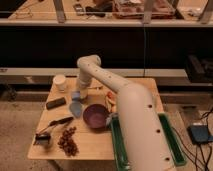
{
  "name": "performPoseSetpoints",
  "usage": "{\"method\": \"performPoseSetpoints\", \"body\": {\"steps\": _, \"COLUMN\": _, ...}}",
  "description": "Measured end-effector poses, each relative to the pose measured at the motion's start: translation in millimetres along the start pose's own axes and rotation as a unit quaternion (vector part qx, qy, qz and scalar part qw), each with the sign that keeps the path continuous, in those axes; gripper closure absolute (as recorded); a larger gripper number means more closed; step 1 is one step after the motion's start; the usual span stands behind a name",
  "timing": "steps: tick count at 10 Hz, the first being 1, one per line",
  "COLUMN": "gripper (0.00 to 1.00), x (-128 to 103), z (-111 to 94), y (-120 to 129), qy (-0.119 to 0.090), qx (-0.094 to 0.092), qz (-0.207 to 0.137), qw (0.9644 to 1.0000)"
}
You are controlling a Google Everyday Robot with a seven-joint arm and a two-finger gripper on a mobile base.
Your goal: Wipe table surface with sponge
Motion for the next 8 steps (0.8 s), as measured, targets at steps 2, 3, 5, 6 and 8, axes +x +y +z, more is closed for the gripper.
{"method": "performPoseSetpoints", "body": {"steps": 2, "gripper": 1.00, "x": 27, "z": -6, "y": 34, "qy": 0.002, "qx": -0.011, "qz": 0.005, "qw": 0.9999}}
{"method": "performPoseSetpoints", "body": {"steps": 3, "gripper": 1.00, "x": 39, "z": -9, "y": 44, "qy": -0.001, "qx": -0.011, "qz": 0.017, "qw": 0.9998}}
{"method": "performPoseSetpoints", "body": {"steps": 5, "gripper": 1.00, "x": 75, "z": -26, "y": 53, "qy": -0.010, "qx": 0.015, "qz": 0.065, "qw": 0.9978}}
{"method": "performPoseSetpoints", "body": {"steps": 6, "gripper": 1.00, "x": 83, "z": -35, "y": 46, "qy": -0.012, "qx": 0.028, "qz": 0.075, "qw": 0.9968}}
{"method": "performPoseSetpoints", "body": {"steps": 8, "gripper": 1.00, "x": 93, "z": -51, "y": 25, "qy": -0.012, "qx": 0.045, "qz": 0.077, "qw": 0.9960}}
